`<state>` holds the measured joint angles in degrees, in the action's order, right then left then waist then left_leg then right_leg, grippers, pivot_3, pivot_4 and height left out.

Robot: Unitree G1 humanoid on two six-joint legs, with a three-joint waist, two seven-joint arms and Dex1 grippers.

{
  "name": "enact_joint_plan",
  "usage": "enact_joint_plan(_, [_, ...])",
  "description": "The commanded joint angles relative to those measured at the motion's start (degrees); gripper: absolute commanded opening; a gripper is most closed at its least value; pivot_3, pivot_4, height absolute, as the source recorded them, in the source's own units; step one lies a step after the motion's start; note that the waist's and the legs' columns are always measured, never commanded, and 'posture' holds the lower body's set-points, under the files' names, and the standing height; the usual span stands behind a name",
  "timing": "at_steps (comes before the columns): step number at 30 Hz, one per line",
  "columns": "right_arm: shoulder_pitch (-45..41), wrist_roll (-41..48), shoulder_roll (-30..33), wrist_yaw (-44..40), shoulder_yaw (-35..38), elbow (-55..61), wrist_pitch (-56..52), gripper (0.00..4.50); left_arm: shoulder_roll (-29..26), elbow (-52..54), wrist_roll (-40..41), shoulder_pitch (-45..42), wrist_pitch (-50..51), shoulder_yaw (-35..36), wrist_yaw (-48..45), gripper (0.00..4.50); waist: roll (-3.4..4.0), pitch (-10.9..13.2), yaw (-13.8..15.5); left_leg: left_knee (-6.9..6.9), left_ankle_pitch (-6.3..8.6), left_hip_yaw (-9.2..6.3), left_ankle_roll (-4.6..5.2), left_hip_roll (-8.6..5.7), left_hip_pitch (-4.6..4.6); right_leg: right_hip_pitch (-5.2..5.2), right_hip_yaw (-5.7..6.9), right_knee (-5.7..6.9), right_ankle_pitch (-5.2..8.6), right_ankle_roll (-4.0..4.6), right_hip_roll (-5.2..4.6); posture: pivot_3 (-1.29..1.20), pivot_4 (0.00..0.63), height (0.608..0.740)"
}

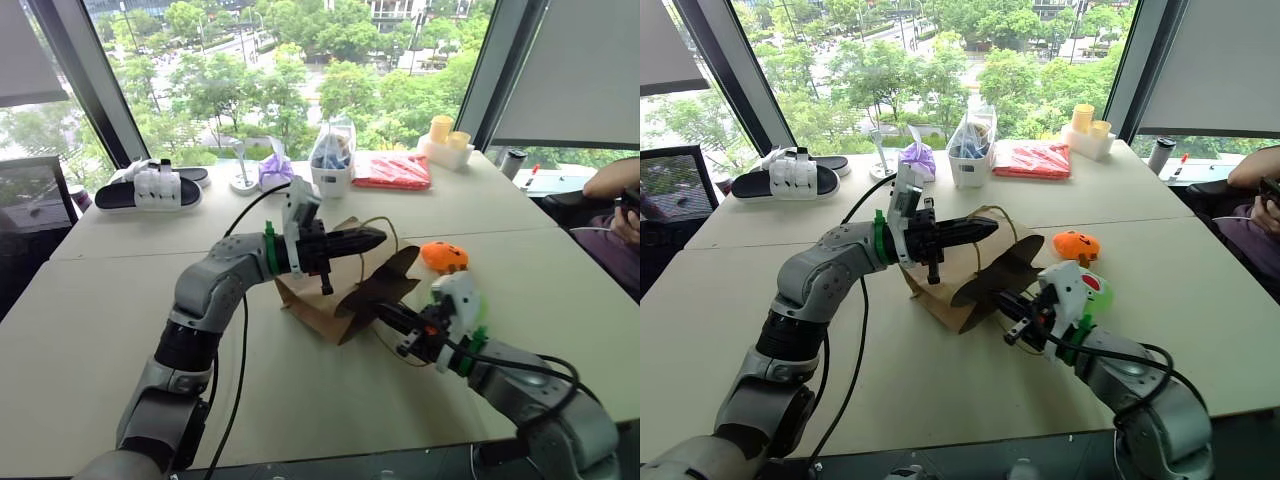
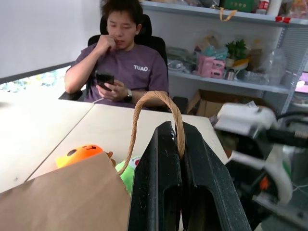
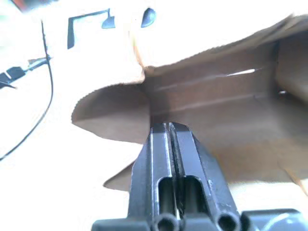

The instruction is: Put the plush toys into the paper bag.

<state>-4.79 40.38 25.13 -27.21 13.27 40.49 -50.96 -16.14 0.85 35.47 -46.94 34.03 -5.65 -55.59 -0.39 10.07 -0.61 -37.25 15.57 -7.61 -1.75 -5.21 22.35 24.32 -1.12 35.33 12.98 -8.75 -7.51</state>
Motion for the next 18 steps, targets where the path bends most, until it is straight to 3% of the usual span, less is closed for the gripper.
enact_joint_plan(1, [-0.39, 6.22, 2.71, 1.22, 9.13, 1.38, -0.61, 1.87, -0.49, 1.42, 0.24, -0.77, -0.34, 0.47, -0.79, 0.00, 0.00, 0.00, 0.02, -0.01, 0.00, 0.01, 0.00, 0.00, 0.00, -0.01, 0.00, 0.00, 0.00, 0.00, 0.00, 0.00, 0.150, 0.740])
enact_joint_plan(4, [-0.08, 5.61, 6.68, 1.27, 13.24, -1.49, 0.16, 3.45, -0.50, 2.06, 0.73, -0.82, 0.64, 0.50, -0.86, 0.00, 0.00, 0.00, 0.04, -0.02, 0.00, 0.02, 0.01, 0.00, 0.00, -0.02, 0.01, 0.00, 0.00, 0.01, 0.00, 0.00, 0.150, 0.740])
enact_joint_plan(6, [1.16, -0.06, 10.29, 0.96, 12.20, -4.26, 3.05, 4.46, -0.64, 2.45, 0.82, -0.65, 1.09, 0.43, -0.87, 0.00, -0.01, 0.00, 0.04, -0.03, 0.00, 0.07, 0.02, -0.01, 0.00, -0.02, 0.01, 0.00, 0.00, 0.01, -0.01, 0.00, 0.150, 0.740])
enact_joint_plan(10, [1.66, -11.70, 14.99, 3.10, 6.87, -12.60, 8.62, 4.46, -1.57, 4.53, 0.71, 1.09, 1.82, 0.00, -0.84, 0.00, -0.01, 0.00, -0.13, -0.04, 0.00, 0.29, 0.02, -0.01, 0.00, -0.03, 0.01, 0.01, 0.00, 0.00, -0.01, 0.00, 0.150, 0.740])
enact_joint_plan(18, [-5.43, -18.99, 10.65, 4.59, 0.78, -31.25, 15.09, 4.46, -0.92, 6.66, -0.03, 3.22, 1.81, -0.06, 1.45, 0.00, 0.00, 0.00, -0.02, -0.10, -0.01, 0.33, 0.01, 0.02, -0.03, -0.03, -0.08, 0.06, -0.01, 0.02, -0.01, 0.00, 0.150, 0.740])
